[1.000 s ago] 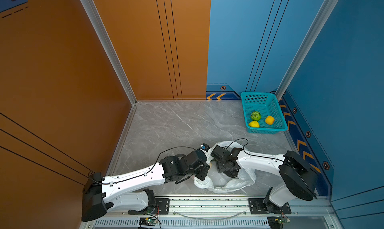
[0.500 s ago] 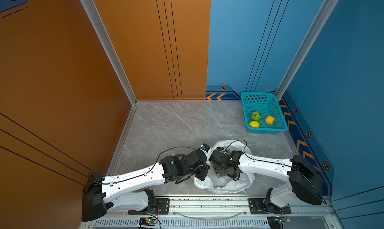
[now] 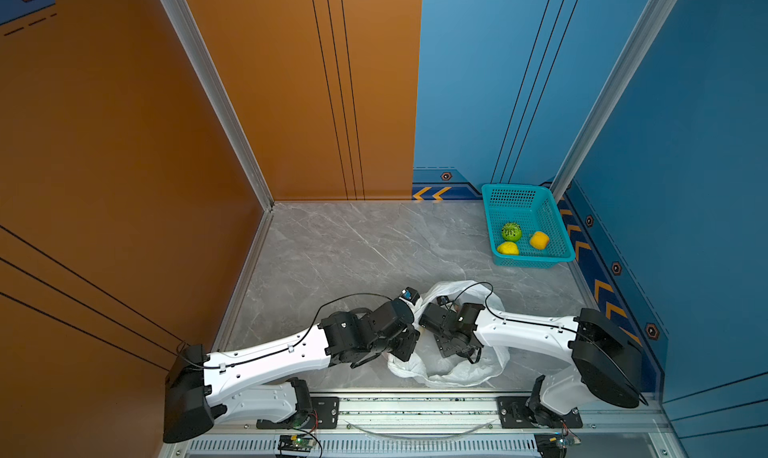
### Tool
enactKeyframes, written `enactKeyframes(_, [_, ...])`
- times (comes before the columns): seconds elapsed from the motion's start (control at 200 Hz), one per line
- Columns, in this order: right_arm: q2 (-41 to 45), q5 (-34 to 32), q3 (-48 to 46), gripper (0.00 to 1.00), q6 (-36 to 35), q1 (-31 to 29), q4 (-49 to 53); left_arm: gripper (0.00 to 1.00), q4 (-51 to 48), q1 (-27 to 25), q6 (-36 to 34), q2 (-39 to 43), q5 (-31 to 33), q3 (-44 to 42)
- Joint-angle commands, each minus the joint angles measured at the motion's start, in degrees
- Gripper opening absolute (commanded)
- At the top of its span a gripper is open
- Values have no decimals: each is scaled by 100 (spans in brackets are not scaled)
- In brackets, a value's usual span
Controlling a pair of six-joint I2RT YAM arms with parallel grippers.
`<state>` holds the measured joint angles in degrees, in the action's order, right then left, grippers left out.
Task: Untie the knot of the plastic bag and take out the fruit
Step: 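Grasp the dark avocado in the bag with the right gripper, then lift the avocado out and carry it over the teal basket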
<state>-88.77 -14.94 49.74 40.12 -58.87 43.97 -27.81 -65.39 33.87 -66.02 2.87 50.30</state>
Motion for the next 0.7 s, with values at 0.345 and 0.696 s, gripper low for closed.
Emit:
enactKeyframes(0.345, [373, 56, -4, 35, 7, -25, 6, 0, -75, -54, -31, 2, -20, 86])
enactKeyframes(0.696, [1061, 592, 515, 29, -109, -260, 303, 0, -8, 156, 85, 155, 135, 62])
